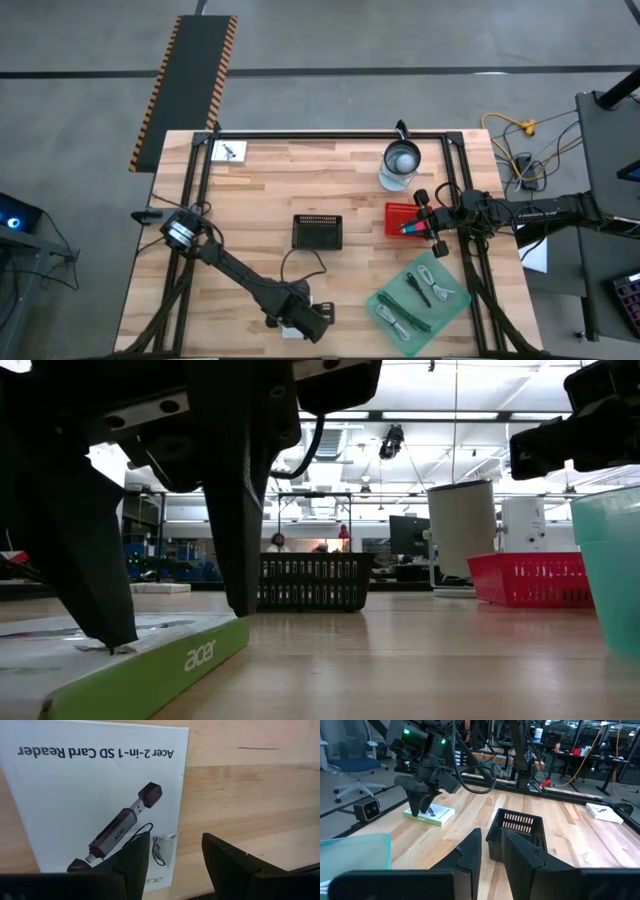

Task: Pick and place items into bin
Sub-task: Put the bottom white card reader box into the black bin

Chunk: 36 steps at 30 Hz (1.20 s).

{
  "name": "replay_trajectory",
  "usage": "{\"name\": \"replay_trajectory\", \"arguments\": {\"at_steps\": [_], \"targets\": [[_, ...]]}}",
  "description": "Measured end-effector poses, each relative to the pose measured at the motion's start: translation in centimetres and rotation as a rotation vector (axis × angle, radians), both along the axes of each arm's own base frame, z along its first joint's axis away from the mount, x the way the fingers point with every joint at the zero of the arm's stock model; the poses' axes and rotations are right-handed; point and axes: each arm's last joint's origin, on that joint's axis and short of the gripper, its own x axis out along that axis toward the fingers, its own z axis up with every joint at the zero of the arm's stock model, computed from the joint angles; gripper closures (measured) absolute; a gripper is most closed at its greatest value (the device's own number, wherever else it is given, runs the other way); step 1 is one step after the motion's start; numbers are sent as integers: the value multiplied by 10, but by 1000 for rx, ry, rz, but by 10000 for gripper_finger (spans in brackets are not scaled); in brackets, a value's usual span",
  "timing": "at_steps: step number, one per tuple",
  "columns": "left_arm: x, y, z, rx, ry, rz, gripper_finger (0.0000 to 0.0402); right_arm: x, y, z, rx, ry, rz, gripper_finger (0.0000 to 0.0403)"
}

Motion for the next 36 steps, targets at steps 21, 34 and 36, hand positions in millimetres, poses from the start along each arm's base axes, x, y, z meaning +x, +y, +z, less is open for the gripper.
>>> {"name": "replay_trajectory", "arguments": {"at_steps": [21,34,36], "targets": [[-28,10,-18,-78,338,-94,281,0,0,0,-6,-1,0,339],[-28,8,-9,-89,365,-96,284,0,0,0,-6,-1,0,339],[-27,8,-4,-89,364,-91,284,0,0,0,-6,-1,0,339]]}}
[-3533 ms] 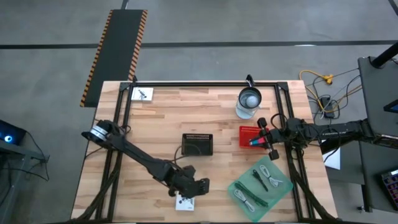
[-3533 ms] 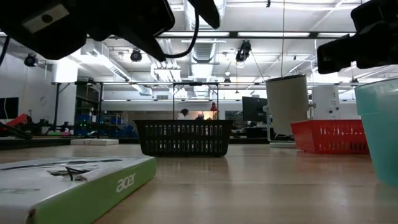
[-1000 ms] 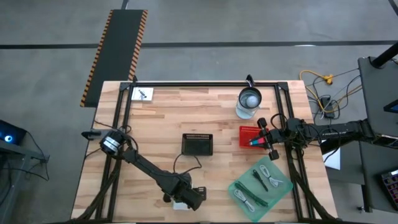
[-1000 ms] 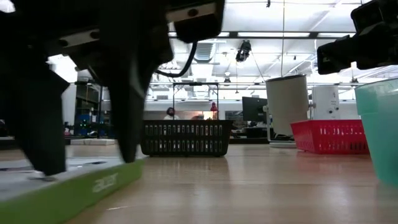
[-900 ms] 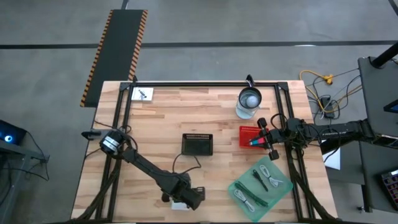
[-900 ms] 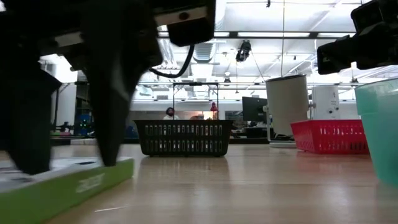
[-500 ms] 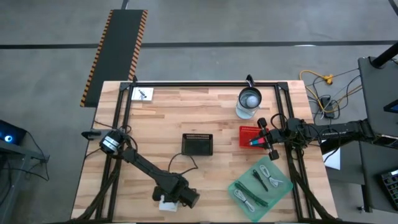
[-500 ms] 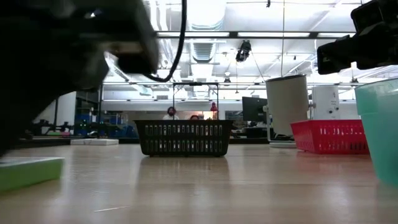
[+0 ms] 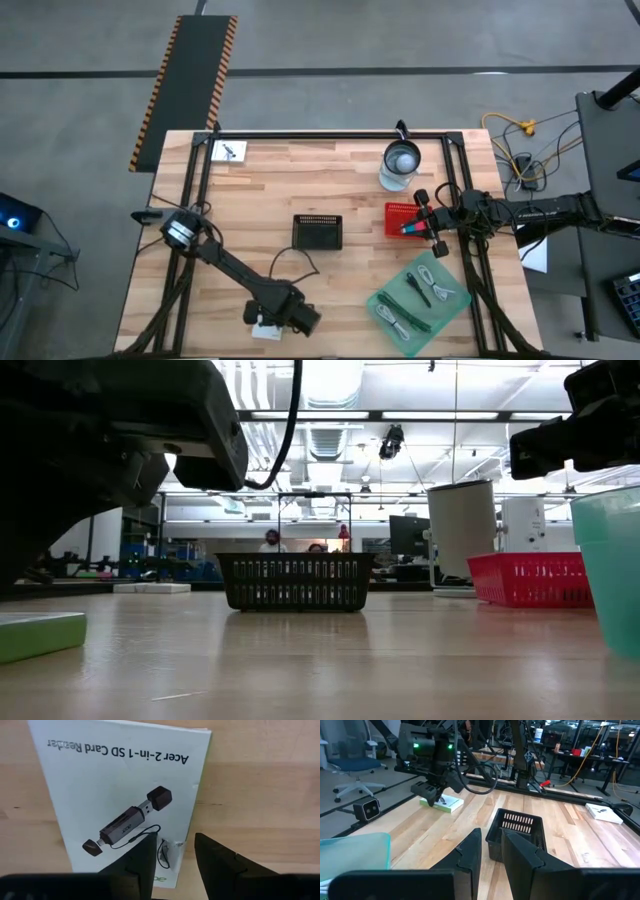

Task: Pick and place items into bin
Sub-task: Put the bottom white card reader box into the black bin

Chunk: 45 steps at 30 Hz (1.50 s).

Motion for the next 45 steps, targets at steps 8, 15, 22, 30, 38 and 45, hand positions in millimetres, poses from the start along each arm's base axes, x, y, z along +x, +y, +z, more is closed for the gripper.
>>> {"name": "replay_trajectory", "arguments": {"at_steps": [8,15,22,30,38,45], "targets": [[3,-1,19,41,-37,59,284,0,0,-1,-4,6,0,339],[5,-3,22,34,-53,75,284,0,0,-2,-21,11,1,339],[4,-9,21,13,-75,65,284,0,0,-1,-22,9,1,339],[7,-15,-2,-6,-30,51,284,0,0,-2,-22,12,2,339],[8,-16,-13,42,-50,9,284,0,0,-2,-20,12,2,339],[7,-16,-15,41,-78,-99,284,0,0,-2,-19,12,2,339]]}}
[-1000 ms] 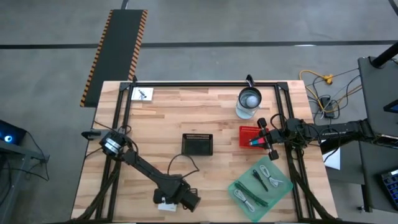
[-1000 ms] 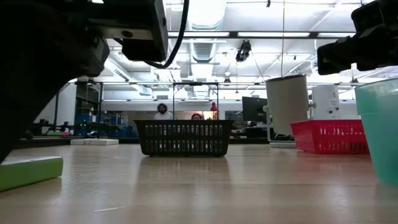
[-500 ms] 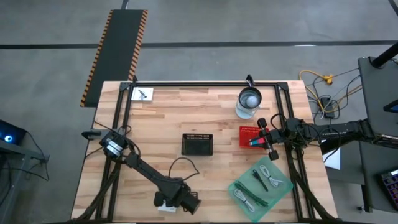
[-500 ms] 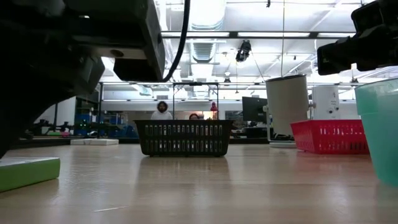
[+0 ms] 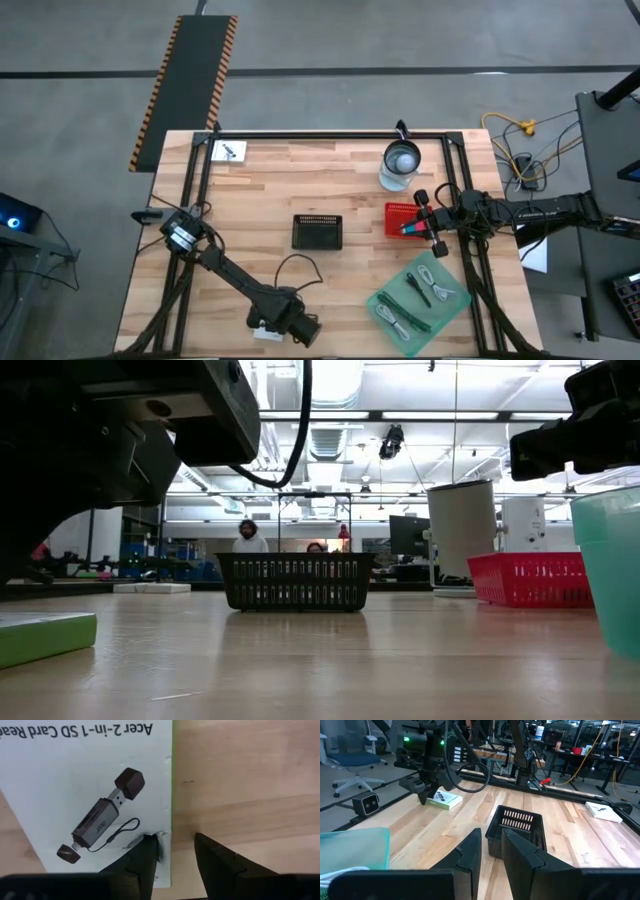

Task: Pick and place items into bin
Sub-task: Put the bottom white card reader box into the black bin

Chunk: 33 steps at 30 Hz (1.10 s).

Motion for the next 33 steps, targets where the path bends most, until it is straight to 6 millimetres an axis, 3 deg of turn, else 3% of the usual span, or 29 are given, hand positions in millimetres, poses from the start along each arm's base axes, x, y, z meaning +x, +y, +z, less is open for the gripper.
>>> {"name": "replay_trajectory", "arguments": {"at_steps": [5,12,27,33], "targets": [[-1,1,-1,7,5,-1,310,0,0,0,0,0,0,339],[-1,1,-1,13,-7,-52,392,0,0,0,0,0,0,339],[0,1,19,10,-75,-59,400,0,0,-1,4,13,0,339],[1,3,28,90,-174,-146,401,0,0,-2,4,17,0,339]]}}
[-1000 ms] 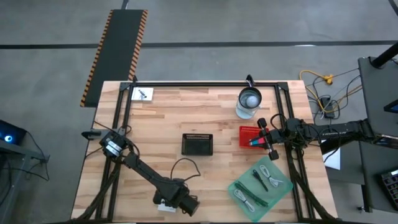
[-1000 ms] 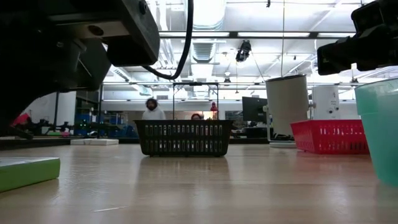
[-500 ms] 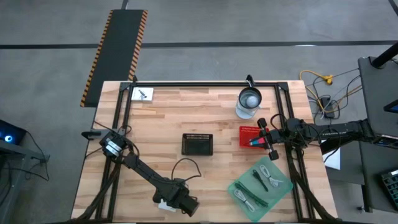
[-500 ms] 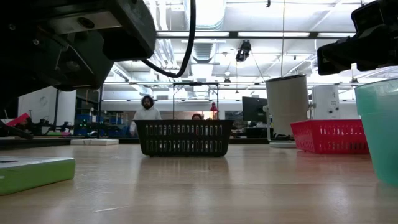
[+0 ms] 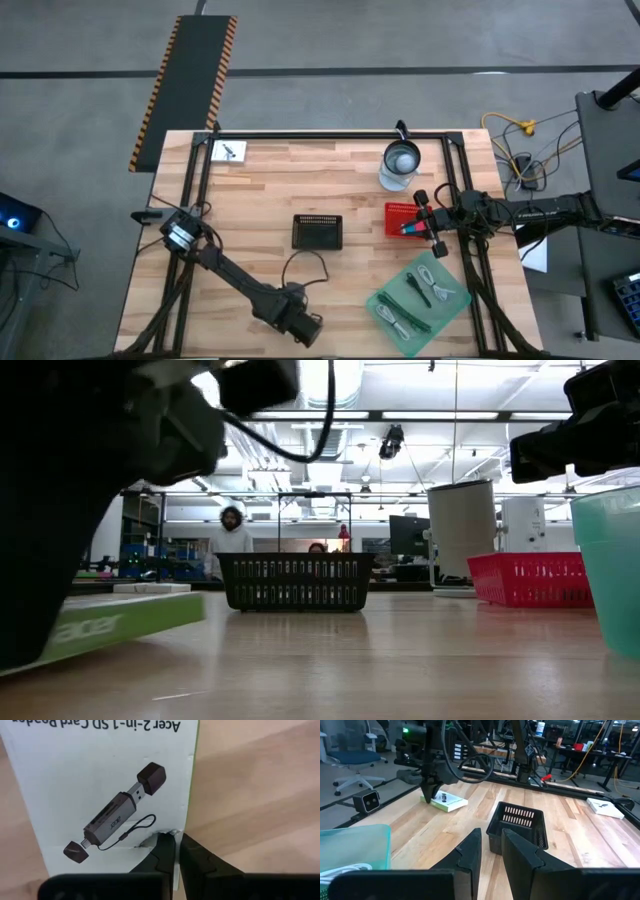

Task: Pick and place items into bin
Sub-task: Put the bottom white card reader box into the black bin

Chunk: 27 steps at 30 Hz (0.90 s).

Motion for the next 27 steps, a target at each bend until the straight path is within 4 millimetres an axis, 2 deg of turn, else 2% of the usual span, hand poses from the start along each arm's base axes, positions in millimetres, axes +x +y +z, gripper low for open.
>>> {"name": "replay_trajectory", "arguments": {"at_steps": [7,27], "targets": [[7,-1,4,-18,-98,-125,401,0,0,0,21,9,-3,339],[27,-4,16,158,-427,-403,401,0,0,-1,26,12,-3,339]]}}
